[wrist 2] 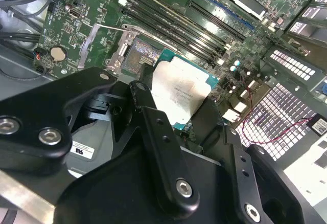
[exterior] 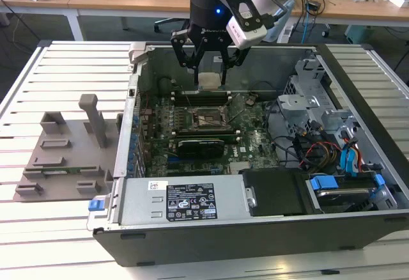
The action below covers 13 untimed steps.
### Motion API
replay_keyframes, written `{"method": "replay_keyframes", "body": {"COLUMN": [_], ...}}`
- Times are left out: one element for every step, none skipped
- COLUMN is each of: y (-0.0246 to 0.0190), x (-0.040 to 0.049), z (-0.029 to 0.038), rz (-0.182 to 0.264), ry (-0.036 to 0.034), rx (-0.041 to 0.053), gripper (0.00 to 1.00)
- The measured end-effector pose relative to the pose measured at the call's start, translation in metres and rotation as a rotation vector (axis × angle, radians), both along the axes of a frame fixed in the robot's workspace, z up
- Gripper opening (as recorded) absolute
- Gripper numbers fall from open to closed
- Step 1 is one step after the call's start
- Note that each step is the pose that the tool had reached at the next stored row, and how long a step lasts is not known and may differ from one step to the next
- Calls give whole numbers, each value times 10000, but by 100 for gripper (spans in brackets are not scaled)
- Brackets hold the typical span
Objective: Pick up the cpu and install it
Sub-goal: 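Pick up the cpu and move it towards the insertion slot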
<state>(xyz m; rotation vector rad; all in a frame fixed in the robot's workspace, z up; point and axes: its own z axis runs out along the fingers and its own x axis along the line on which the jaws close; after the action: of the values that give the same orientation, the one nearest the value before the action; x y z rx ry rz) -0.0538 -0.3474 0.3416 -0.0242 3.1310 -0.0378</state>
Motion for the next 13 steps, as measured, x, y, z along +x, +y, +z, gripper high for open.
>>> {"method": "replay_keyframes", "body": {"y": [0, 0, 1, 0, 0, 1, 2, 3, 4, 5, 6, 9, 12], "x": [0, 0, 0, 0, 0, 0, 1, 2, 2, 3, 4, 7, 9], "z": [0, -1, -7, -10, -13, -16, -22, -28, -34, -42, -47, -56, -63], "rz": [-1, 0, 0, 0, 0, 0, 1, 0, -1, -2, -2, -1, -1], "ry": [0, 0, -3, -1, 0, 0, 0, -1, 0, -1, 0, -1, -1], "rx": [0, 0, 4, 2, 0, 0, 0, 0, 0, 1, 0, 0, 1], "gripper": [55, 55, 55, 55, 55, 55, 55, 55, 55, 55, 55, 55, 55]}}
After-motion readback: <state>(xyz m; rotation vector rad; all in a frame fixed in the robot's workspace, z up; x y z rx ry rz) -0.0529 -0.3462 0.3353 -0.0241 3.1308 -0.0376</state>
